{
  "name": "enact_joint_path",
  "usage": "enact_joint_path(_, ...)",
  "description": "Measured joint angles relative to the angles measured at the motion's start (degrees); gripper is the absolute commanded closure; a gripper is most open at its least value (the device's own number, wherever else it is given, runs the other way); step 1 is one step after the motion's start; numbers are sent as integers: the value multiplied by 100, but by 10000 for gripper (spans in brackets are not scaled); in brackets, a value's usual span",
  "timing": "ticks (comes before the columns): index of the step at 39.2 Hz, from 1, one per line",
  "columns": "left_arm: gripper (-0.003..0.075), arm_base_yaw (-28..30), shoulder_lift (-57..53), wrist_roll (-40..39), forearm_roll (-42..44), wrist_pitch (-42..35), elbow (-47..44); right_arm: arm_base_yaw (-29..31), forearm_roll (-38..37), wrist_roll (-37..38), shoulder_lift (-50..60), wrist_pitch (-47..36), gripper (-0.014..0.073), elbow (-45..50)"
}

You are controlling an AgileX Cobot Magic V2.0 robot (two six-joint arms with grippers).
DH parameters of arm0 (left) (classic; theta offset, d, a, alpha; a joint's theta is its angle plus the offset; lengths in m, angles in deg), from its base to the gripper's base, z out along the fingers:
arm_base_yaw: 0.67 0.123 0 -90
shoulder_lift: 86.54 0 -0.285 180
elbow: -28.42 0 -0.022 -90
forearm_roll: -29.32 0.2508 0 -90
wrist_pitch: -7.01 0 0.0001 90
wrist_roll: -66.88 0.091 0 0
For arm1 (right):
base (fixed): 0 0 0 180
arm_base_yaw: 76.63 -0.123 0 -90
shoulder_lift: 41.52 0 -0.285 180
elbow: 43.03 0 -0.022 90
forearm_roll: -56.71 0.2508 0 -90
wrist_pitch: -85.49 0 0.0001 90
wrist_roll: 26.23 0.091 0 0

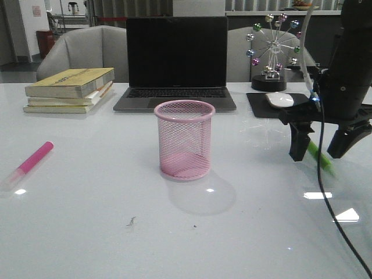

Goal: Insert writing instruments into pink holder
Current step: 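Close the right gripper on the green marker and lift it upright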

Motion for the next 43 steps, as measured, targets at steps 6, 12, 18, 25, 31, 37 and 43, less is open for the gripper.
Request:
enact_joint_path(6, 358, 0, 0, 0, 0, 0, 0, 0, -40, 0, -17, -63, 403, 0)
enact_joint_path(12, 358, 0, 0, 0, 0, 0, 0, 0, -30, 0, -26, -115, 543, 0)
enact_joint_path(18, 358, 0, 0, 0, 0, 0, 0, 0, -30, 0, -26, -184, 544, 0)
enact_joint_path(25, 358, 0, 0, 0, 0, 0, 0, -10, 57, 0, -26, -399, 544, 0)
enact_joint_path(31, 358, 0, 0, 0, 0, 0, 0, -67, 203, 0, 245, -631, 544, 0)
enact_joint_path(37, 358, 0, 0, 0, 0, 0, 0, -312, 231, 0, 831, -1004, 544, 0)
enact_joint_path(43, 358, 0, 0, 0, 0, 0, 0, -665, 245, -11, 1453, -1510, 544, 12)
